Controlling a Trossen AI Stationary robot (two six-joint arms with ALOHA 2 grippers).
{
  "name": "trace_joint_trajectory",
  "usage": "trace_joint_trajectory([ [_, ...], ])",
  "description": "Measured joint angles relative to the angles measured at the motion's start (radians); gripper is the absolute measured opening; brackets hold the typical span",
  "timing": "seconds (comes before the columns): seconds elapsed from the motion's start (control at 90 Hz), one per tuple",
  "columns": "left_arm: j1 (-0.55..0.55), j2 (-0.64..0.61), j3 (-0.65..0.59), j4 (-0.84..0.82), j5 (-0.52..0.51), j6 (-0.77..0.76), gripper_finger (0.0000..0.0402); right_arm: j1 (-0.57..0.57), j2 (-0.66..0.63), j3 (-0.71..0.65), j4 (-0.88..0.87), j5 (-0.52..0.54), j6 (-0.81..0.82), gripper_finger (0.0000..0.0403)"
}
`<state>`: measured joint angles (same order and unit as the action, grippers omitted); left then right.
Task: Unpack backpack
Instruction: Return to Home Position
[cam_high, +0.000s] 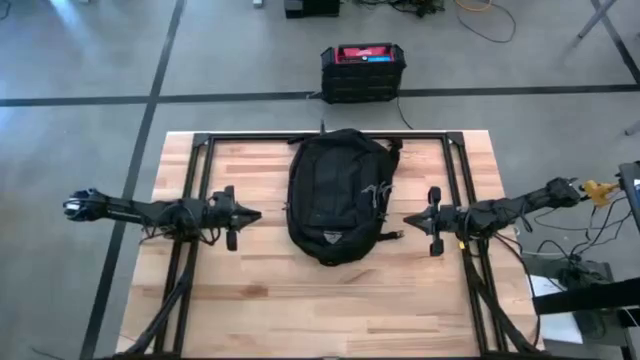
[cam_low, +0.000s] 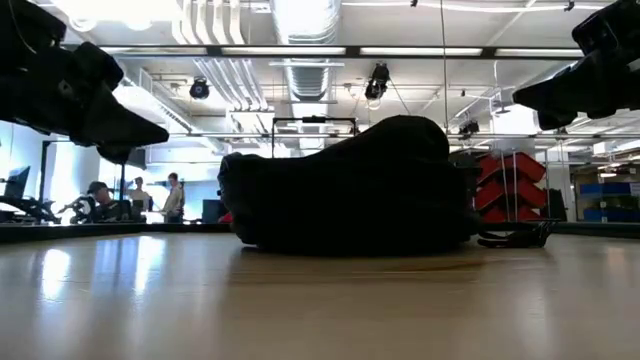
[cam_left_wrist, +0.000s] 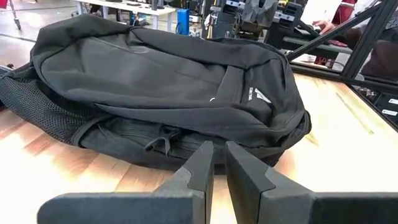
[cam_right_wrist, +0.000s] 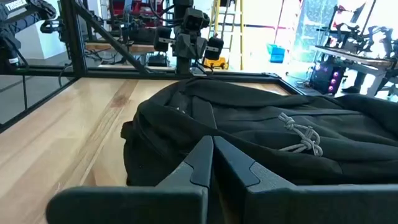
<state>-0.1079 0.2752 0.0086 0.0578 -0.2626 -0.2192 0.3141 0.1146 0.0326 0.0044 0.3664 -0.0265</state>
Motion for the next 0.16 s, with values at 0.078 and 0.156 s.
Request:
trace_joint_trajectory([
  [0.078,0.0,0.003,0.0,0.0,0.0,0.0,0.0025,0.0,0.0,0.0,0.0,0.0,0.0,0.0],
  [0.156,0.0,0.007,0.0,0.0,0.0,0.0,0.0025,0.0,0.0,0.0,0.0,0.0,0.0,0.0],
])
